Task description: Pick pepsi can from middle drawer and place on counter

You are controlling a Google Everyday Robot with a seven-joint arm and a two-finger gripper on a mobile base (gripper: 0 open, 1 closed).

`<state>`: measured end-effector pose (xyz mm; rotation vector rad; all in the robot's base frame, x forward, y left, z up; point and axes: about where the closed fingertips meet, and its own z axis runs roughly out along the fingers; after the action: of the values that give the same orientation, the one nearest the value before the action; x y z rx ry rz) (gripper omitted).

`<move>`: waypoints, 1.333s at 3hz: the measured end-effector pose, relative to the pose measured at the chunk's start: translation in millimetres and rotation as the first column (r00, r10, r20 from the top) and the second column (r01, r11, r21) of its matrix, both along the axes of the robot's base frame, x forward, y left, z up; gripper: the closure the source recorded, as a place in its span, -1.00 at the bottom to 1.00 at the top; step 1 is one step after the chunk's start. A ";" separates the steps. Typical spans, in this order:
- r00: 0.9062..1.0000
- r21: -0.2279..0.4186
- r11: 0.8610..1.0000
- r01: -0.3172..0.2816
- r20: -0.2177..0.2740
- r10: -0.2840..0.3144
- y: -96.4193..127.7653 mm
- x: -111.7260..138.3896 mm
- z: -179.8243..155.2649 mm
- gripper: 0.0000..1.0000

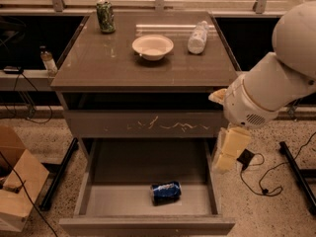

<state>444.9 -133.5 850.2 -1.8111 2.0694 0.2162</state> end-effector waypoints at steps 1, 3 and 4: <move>1.000 -0.001 1.000 -0.001 -0.002 0.001 -0.1 -0.8 0.3 -1.00; 0.995 0.103 0.995 0.005 -0.096 0.005 18.6 14.1 -73.7 -1.00; 0.993 0.179 0.984 -0.012 -0.116 0.033 35.7 38.2 -133.3 -1.00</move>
Offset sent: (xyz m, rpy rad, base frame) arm 0.0110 0.0233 -0.0820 0.0643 0.1539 -0.0103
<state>483.0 -97.7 716.9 -1.7526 2.0363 0.5103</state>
